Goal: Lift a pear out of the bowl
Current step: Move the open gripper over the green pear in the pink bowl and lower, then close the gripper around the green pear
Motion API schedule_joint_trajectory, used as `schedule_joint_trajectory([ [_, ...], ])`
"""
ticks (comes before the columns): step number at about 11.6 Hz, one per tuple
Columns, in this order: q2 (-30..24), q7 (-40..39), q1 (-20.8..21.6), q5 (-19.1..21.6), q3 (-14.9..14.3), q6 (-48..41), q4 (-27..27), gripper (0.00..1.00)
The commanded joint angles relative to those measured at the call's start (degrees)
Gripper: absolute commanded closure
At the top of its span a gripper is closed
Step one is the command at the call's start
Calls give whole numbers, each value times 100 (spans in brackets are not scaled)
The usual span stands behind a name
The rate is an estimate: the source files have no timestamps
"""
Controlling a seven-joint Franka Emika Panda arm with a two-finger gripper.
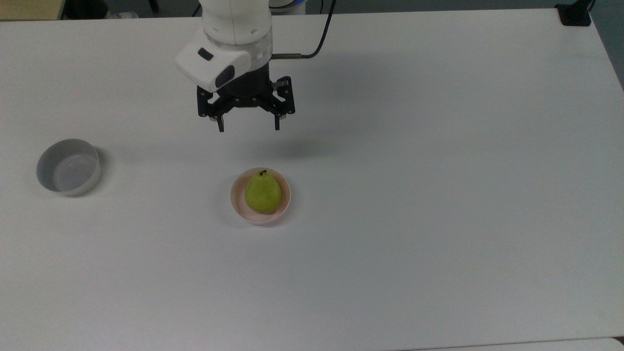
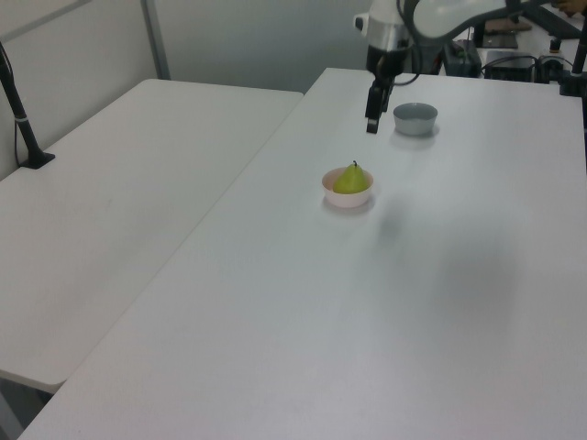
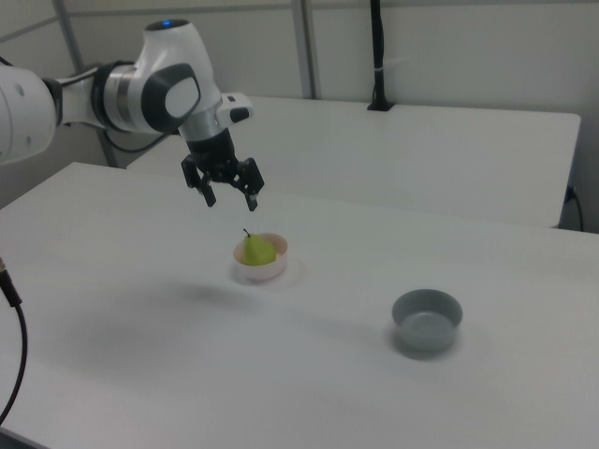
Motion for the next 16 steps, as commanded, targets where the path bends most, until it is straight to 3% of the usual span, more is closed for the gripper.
schedule_joint_trajectory([
  [1, 511, 41, 200, 1, -21, 682, -26, 0],
  [4, 846, 236, 200, -26, -21, 1123, -26, 0],
  [6, 995, 227, 200, -148, -30, 1186, -26, 5],
  [8, 1119, 236, 192, -237, -30, 1334, -26, 15],
  [9, 1145, 209, 183, -237, -30, 1353, -26, 26],
  [10, 1198, 209, 183, -237, -30, 1353, -18, 29],
  [16, 1312, 183, 165, -254, -39, 1537, -17, 31],
])
